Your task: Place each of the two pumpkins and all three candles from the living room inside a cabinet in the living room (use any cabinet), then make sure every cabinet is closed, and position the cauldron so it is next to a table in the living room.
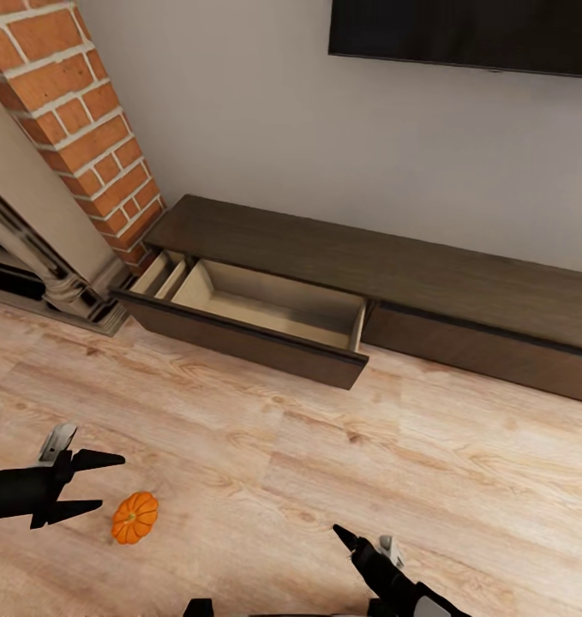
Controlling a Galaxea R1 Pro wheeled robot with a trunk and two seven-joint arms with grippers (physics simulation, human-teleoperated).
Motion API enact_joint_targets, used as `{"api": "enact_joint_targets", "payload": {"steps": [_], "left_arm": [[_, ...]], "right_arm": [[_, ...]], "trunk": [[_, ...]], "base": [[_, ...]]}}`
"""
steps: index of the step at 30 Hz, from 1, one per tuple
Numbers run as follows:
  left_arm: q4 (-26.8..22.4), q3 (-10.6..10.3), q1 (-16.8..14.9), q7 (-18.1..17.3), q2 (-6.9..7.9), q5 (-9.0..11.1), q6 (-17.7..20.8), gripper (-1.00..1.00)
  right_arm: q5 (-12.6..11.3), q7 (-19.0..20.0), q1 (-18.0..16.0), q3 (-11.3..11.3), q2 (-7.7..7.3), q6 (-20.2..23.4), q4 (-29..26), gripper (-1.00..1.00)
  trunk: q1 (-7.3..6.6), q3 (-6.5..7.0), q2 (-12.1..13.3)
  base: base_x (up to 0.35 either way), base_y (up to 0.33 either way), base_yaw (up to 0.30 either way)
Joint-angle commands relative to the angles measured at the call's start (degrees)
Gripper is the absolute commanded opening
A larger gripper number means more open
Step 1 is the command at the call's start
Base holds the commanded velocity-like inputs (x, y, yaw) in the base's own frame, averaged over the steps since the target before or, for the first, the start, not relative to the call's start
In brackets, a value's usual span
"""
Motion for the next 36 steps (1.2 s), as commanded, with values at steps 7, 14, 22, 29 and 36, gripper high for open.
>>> {"api": "enact_joint_targets", "payload": {"steps": [7,14,22,29,36], "left_arm": [[0.65,0.08,-0.12,0.6,0.03,-4.56,-0.12,1.0],[6.11,0.74,-0.84,0.93,0.03,-25.06,-0.53,1.0],[19.25,0.97,-1.92,1.01,-0.97,-43.12,-5.68,1.0],[25.11,1.04,-2.04,1.03,-5.27,-55.69,-11.83,1.0],[29.82,1.01,-2.13,0.5,-8.66,-58.37,-20.66,1.0]], "right_arm": [[-0.33,-5.41,-0.04,0.48,-0.09,-4.31,0.37,1.0],[-0.05,-13.55,-0.04,0.77,-0.05,-7.37,0.19,1.0],[0.08,-22.22,-0.04,0.87,0.07,-12.73,0.15,1.0],[0.17,-23.8,-0.04,0.94,0.09,-13.93,0.14,1.0],[0.18,-26.53,-0.04,1.71,0.16,-14.24,0.05,1.0]], "trunk": [[-1.54,1.24,2.8],[-3.08,2.49,5.61],[-4.84,3.93,8.82],[-6.38,5.18,11.63],[-7.91,6.61,14.43]], "base": [[0.0,0.0,0.007],[0.0,0.0,0.0],[0.0,0.0,0.0],[0.0,0.0,0.0],[0.0,0.0,-0.019]]}}
